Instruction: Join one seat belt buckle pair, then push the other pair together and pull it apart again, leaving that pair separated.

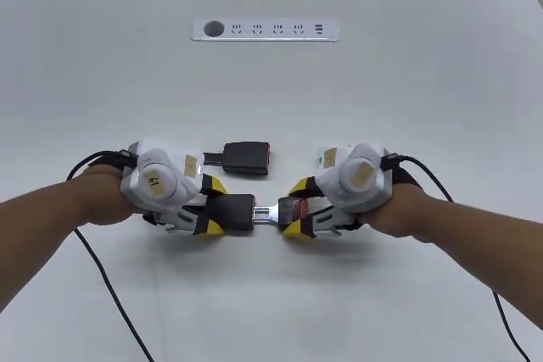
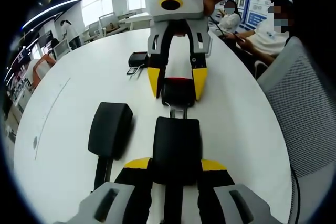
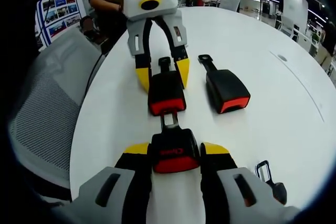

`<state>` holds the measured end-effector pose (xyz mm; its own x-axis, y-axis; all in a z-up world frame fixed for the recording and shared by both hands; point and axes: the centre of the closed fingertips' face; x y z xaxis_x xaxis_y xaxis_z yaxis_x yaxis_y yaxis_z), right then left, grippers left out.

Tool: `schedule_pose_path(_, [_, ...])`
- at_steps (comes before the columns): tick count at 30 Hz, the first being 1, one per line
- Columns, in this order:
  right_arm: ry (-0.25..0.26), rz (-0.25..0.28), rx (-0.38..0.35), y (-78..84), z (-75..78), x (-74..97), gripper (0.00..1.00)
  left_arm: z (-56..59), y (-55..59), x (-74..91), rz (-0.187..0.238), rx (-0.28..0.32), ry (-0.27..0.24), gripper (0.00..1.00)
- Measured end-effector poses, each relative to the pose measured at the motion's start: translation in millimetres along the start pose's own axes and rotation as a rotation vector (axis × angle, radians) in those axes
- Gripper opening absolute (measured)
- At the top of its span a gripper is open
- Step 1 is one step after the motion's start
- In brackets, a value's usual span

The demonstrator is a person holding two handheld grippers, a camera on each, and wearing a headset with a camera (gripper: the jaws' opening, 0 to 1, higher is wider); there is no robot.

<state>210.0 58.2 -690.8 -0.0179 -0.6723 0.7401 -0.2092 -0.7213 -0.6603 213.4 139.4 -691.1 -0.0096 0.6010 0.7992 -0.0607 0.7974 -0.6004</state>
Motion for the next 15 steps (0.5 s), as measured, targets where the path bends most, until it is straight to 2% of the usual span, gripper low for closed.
schedule_pose_path(15, [-0.003,0.031,-0.005,-9.1,-1.6,-6.5,0.33,0.0,-0.7,-1.7,-0.008,-0.003,0.0,0.33])
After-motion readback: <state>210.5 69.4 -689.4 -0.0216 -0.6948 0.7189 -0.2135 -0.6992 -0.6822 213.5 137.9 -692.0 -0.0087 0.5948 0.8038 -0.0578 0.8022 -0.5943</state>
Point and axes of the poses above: the centre of the closed fingertips' face, and the gripper's own axes: x roughly backward along the fingers, z roughly to its right, y roughly out of its underside
